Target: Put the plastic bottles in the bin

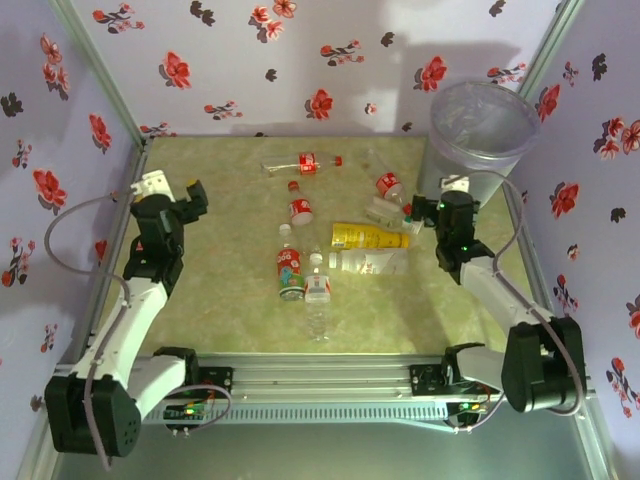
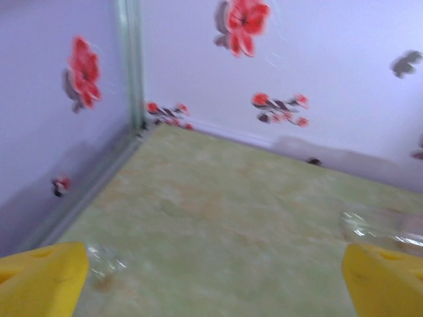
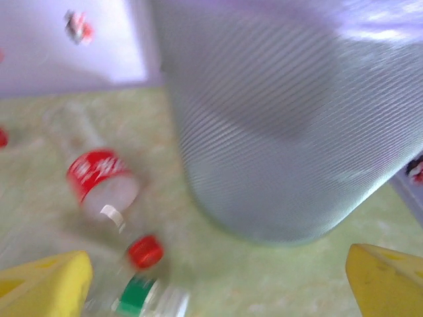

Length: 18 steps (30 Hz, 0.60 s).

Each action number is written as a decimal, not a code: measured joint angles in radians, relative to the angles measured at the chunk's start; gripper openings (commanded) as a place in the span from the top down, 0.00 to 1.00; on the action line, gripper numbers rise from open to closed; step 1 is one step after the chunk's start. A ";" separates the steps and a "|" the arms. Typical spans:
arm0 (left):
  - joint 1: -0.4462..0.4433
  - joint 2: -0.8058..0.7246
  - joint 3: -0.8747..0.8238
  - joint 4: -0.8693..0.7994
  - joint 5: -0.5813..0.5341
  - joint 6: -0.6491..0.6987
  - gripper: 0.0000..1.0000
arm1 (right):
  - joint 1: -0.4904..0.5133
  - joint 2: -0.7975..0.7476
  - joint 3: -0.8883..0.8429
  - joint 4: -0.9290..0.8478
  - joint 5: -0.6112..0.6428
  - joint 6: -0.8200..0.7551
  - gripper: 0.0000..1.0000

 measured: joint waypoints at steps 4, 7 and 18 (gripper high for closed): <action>-0.114 0.043 0.062 -0.186 0.045 -0.116 0.04 | 0.118 -0.003 0.100 -0.248 -0.058 -0.027 0.01; -0.219 0.109 0.080 -0.283 0.089 -0.195 0.05 | 0.211 0.006 0.212 -0.428 -0.114 -0.068 0.01; -0.457 0.308 0.172 -0.489 0.232 -0.390 0.12 | 0.476 0.173 0.418 -0.784 -0.197 -0.129 0.04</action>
